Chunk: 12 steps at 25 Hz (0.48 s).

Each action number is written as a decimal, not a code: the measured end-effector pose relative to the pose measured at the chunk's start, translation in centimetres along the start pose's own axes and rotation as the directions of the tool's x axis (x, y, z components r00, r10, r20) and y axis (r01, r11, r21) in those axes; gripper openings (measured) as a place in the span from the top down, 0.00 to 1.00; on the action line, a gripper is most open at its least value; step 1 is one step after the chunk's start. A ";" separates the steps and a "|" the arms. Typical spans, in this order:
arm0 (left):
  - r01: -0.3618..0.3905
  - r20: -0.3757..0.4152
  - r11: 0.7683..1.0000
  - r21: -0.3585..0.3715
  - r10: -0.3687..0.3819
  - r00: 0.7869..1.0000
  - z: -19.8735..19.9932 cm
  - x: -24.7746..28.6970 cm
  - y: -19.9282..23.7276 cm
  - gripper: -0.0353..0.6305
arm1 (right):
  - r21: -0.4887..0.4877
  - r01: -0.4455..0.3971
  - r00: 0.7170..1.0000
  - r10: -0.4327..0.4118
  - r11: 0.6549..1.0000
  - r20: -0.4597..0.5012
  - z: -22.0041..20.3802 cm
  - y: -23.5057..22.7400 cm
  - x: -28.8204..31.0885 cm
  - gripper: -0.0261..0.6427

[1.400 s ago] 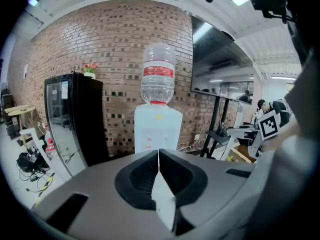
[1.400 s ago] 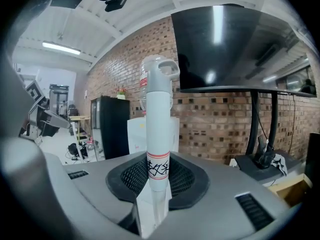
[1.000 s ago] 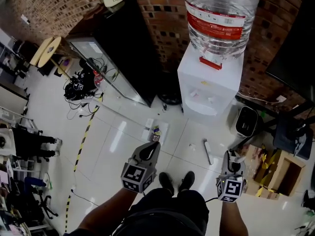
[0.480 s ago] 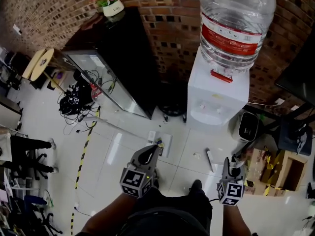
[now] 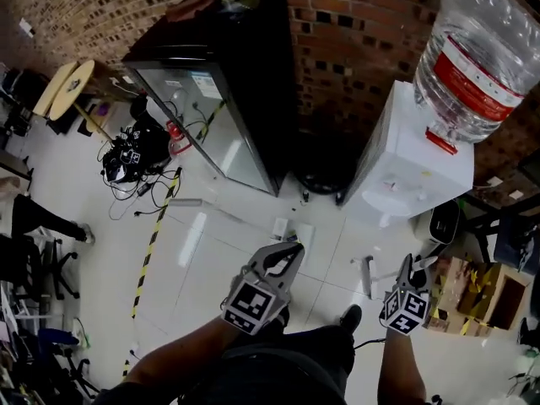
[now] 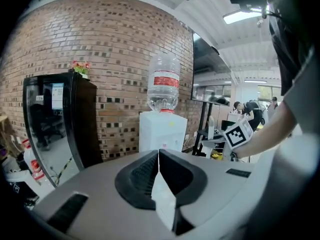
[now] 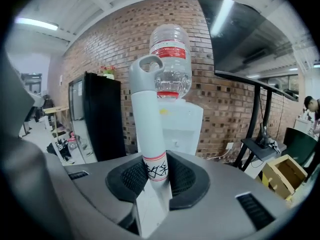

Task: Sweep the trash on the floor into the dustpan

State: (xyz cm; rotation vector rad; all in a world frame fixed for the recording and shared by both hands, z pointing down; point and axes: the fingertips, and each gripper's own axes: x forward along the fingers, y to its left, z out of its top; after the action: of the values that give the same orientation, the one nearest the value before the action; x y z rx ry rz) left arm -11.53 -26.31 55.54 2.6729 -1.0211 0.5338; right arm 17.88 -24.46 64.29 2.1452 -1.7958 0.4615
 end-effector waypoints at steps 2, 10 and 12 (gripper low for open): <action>0.006 -0.001 1.000 -0.006 -0.006 1.000 -0.8 -1.4 1.8 0.94 | 0.017 0.046 0.999 -0.046 0.999 -0.001 0.5 1.5 1.1 0.80; -0.030 -0.007 0.998 -0.058 0.030 1.000 -4.1 -6.4 8.1 0.94 | 0.122 0.123 0.992 -0.120 0.985 -0.030 1.1 7.1 4.0 0.79; -0.043 -0.003 0.997 -0.066 0.043 0.999 -4.5 -7.3 9.1 0.94 | 0.127 0.124 0.992 -0.120 0.984 -0.040 1.0 8.8 4.6 0.78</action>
State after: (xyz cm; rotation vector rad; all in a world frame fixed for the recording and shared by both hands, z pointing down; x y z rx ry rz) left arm -23.87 -27.07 57.36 2.5985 -1.0785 0.5009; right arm 10.06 -30.48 65.57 2.3051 -1.6467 0.5928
